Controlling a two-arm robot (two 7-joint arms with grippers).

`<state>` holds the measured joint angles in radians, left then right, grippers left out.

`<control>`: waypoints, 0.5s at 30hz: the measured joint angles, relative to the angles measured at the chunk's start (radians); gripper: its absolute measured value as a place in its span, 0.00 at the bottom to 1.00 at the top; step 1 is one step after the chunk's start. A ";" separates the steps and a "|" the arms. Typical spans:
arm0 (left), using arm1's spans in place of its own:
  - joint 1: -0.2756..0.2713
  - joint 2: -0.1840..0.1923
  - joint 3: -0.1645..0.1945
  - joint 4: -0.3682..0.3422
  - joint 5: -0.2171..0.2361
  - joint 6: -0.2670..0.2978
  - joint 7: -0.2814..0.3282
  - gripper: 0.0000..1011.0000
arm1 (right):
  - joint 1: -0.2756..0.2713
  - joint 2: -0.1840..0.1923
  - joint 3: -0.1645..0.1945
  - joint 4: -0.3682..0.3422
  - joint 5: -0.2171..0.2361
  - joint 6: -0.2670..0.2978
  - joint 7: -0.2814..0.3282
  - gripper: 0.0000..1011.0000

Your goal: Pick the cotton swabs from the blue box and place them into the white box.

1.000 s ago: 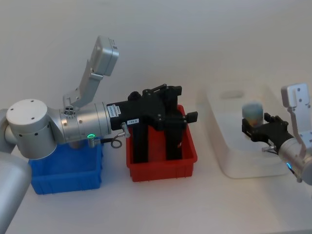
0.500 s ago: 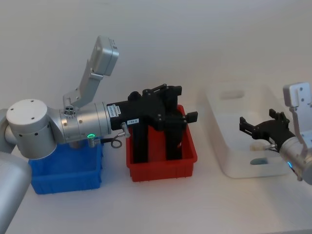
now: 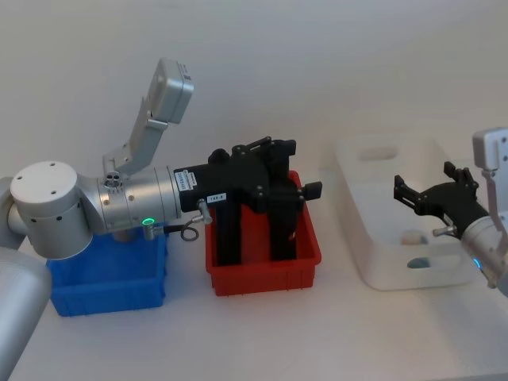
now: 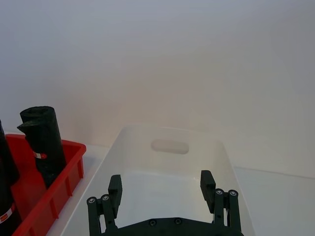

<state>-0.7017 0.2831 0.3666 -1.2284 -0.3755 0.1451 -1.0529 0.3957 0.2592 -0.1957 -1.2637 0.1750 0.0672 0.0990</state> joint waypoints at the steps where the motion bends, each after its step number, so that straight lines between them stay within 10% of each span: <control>1: 0.000 0.000 0.000 0.000 0.000 0.000 0.000 0.99 | -0.001 0.000 0.000 -0.002 0.000 -0.002 0.000 0.99; 15: 0.000 0.000 0.000 0.000 0.000 0.000 0.000 0.99 | -0.012 0.004 0.003 -0.025 0.001 -0.024 -0.005 0.99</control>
<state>-0.7017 0.2831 0.3667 -1.2285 -0.3755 0.1451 -1.0529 0.3833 0.2635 -0.1925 -1.2889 0.1758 0.0432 0.0939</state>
